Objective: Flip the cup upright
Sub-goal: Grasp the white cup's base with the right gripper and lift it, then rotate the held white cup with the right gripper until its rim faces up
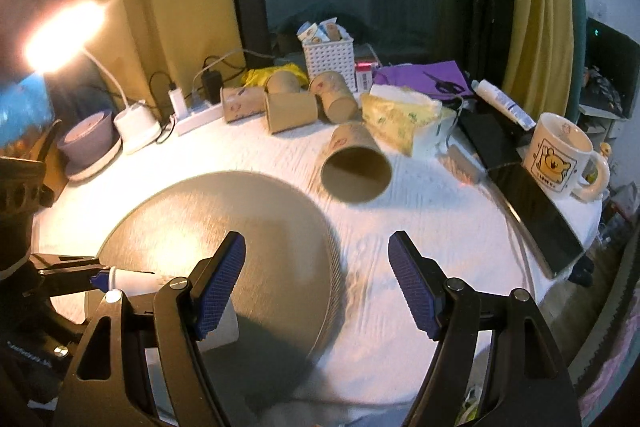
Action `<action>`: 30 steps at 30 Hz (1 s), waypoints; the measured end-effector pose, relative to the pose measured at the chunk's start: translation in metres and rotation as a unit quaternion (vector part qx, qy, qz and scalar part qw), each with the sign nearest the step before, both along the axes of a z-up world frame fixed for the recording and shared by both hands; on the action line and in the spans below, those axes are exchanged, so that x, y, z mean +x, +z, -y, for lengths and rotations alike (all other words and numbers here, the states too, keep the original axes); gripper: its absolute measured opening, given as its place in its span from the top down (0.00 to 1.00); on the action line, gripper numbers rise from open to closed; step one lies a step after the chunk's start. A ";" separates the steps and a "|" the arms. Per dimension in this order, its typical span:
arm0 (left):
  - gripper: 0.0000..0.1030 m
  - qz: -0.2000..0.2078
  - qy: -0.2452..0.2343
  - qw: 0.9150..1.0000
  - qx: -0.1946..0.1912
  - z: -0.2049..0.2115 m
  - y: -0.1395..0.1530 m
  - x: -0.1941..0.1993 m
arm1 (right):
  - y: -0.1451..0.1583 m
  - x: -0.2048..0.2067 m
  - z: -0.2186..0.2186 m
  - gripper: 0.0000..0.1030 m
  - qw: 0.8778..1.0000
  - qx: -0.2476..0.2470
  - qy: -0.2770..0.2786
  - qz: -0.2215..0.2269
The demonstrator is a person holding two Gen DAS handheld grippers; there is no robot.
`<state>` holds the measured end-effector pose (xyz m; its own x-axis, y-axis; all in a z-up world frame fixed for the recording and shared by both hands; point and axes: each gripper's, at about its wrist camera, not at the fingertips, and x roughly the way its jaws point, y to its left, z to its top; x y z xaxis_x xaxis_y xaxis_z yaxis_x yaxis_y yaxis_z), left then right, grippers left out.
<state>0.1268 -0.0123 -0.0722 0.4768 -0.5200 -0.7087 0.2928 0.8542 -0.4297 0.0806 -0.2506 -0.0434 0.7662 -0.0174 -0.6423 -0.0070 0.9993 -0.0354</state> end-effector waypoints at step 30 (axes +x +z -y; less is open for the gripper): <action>0.19 0.032 -0.033 0.996 0.073 -0.016 -0.008 -0.007 | -0.047 0.002 -0.023 0.25 0.995 0.001 0.065 -0.073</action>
<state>0.1196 0.0035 -0.0798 0.4915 -0.4449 -0.7487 0.3733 0.8843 -0.2804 0.0829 -0.2274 -0.0908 0.6605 0.0771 -0.7469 -0.1408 0.9898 -0.0223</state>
